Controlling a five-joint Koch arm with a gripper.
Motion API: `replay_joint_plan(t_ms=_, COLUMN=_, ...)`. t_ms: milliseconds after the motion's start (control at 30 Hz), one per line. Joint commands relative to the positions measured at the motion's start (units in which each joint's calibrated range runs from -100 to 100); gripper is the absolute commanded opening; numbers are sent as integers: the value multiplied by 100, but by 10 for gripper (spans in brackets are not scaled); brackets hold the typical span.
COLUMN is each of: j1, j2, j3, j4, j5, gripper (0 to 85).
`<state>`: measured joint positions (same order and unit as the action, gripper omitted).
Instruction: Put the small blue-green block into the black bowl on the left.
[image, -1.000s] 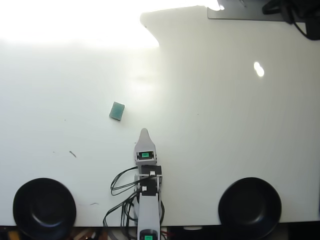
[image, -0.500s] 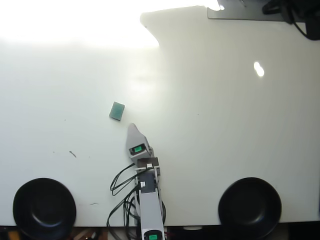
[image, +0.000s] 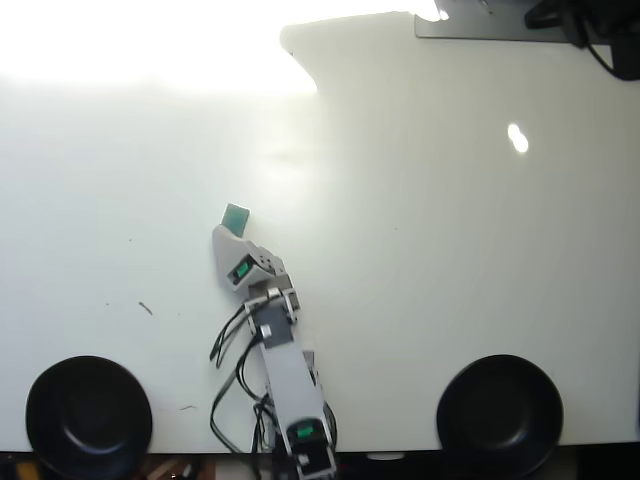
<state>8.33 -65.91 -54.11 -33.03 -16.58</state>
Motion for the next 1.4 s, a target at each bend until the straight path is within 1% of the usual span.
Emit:
replay_joint_plan(t_ms=0, j1=20, j2=426, j3=402, j4=356, j5=-181, gripper=463)
replay_joint_plan(t_ms=100, j1=15, j2=983, j3=346, j4=770, j5=-405, gripper=464)
replay_joint_plan(t_ms=267, j1=73, j2=1990, j3=503, j4=1232, j5=-425, gripper=463)
replay_joint_plan(t_ms=467, j1=156, j2=2890, j3=614, j4=1718, j5=-552, gripper=461)
replay_joint_plan(t_ms=633, j1=156, j2=3447, j3=855, j4=1880, j5=-684, gripper=401)
replay_joint_plan(t_ms=700, j1=156, j2=3543, j3=938, j4=1888, j5=-694, gripper=357)
replay_joint_plan(t_ms=733, j1=156, j2=3554, j3=938, j4=1929, j5=-694, gripper=322)
replay_joint_plan(t_ms=767, j1=156, j2=3575, j3=938, j4=1978, j5=-694, gripper=280)
replay_joint_plan(t_ms=867, j1=156, j2=3554, j3=910, j4=2026, j5=-689, gripper=112)
replay_joint_plan(t_ms=933, j1=171, j2=3393, j3=882, j4=2018, j5=-684, gripper=34)
replay_joint_plan(t_ms=1100, j1=327, j2=2622, j3=873, j4=1945, j5=-513, gripper=31)
replay_joint_plan(t_ms=1267, j1=679, j2=1658, j3=910, j4=1913, j5=-5, gripper=31)
replay_joint_plan(t_ms=1367, j1=943, j2=1101, j3=1095, j4=1678, j5=195, gripper=31)
